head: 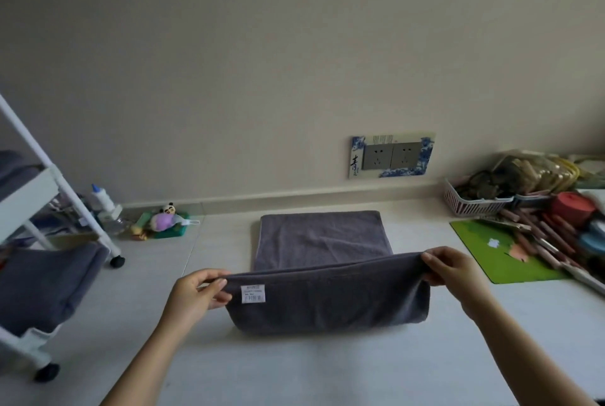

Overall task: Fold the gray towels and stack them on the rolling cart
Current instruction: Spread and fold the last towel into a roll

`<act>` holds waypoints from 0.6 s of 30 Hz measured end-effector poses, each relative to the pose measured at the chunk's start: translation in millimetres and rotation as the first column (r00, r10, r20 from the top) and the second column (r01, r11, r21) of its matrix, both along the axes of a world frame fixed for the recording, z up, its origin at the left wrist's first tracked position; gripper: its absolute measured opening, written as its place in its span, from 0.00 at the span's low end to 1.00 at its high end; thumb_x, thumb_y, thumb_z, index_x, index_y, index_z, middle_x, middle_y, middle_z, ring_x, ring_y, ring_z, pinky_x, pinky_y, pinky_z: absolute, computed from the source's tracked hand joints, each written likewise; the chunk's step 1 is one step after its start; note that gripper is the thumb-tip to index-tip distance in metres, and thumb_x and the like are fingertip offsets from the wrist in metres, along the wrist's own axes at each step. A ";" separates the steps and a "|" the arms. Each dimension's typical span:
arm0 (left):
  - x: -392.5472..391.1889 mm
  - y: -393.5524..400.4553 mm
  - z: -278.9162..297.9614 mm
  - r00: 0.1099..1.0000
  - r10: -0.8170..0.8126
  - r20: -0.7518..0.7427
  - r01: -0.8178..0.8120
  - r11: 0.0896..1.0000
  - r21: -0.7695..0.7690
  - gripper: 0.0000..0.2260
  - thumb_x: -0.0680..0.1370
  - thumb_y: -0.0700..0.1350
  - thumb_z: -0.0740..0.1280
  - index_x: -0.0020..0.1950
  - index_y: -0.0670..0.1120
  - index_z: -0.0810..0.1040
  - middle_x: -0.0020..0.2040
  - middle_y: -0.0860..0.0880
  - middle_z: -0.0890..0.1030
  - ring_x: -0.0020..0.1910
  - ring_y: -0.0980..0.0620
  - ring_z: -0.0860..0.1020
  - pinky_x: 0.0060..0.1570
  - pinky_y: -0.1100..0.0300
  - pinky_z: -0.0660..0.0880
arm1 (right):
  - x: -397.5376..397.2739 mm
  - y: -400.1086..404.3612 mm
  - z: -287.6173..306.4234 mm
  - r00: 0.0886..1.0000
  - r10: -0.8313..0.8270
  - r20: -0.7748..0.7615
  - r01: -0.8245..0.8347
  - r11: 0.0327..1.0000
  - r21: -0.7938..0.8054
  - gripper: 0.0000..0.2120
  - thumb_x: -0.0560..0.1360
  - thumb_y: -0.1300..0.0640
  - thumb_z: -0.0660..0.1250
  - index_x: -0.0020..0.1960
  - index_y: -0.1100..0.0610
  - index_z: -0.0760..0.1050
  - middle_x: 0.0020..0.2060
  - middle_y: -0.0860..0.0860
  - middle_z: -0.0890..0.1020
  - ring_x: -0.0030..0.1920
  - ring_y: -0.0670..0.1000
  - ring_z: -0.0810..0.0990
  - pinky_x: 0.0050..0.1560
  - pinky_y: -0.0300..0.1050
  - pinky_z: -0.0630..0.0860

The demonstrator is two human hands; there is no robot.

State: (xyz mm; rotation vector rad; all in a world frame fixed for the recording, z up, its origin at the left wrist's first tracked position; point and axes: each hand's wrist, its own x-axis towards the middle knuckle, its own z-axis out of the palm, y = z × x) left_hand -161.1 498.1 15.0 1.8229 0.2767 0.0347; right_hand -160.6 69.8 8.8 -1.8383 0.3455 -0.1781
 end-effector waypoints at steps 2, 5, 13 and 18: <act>2.7 -0.2 -8.1 1.000 -0.011 -0.003 0.011 0.993 0.114 0.08 0.76 0.31 0.65 0.47 0.42 0.80 0.32 0.44 0.78 0.31 0.49 0.76 0.26 0.67 0.75 | 2.3 0.2 -7.8 1.000 -0.003 -0.028 0.003 1.000 0.005 0.05 0.75 0.64 0.66 0.41 0.60 0.78 0.31 0.56 0.79 0.31 0.54 0.78 0.30 0.38 0.78; 17.9 -4.5 -18.3 0.999 -0.030 0.027 0.023 0.974 0.224 0.11 0.75 0.33 0.66 0.43 0.49 0.80 0.39 0.51 0.81 0.37 0.52 0.76 0.29 0.73 0.71 | 12.5 0.1 -16.4 0.998 -0.009 -0.059 0.008 1.000 -0.014 0.04 0.75 0.64 0.67 0.41 0.62 0.78 0.28 0.54 0.77 0.28 0.52 0.74 0.25 0.34 0.72; 110.8 -26.0 -66.7 0.998 0.052 -0.034 -0.042 0.971 0.237 0.06 0.76 0.38 0.66 0.49 0.47 0.80 0.45 0.51 0.81 0.47 0.51 0.78 0.50 0.59 0.72 | 98.2 -10.4 -60.4 0.985 0.014 -0.170 -0.024 0.998 -0.053 0.05 0.74 0.61 0.69 0.39 0.56 0.79 0.37 0.52 0.81 0.39 0.51 0.77 0.40 0.43 0.72; 130.0 -37.5 -124.9 0.956 0.113 -0.271 -0.093 0.992 0.086 0.07 0.78 0.42 0.66 0.54 0.41 0.76 0.48 0.46 0.80 0.50 0.47 0.77 0.50 0.56 0.73 | 121.6 -12.1 -113.1 0.895 0.075 -0.440 -0.063 0.997 0.042 0.10 0.74 0.55 0.70 0.52 0.60 0.76 0.45 0.58 0.81 0.40 0.53 0.78 0.38 0.44 0.73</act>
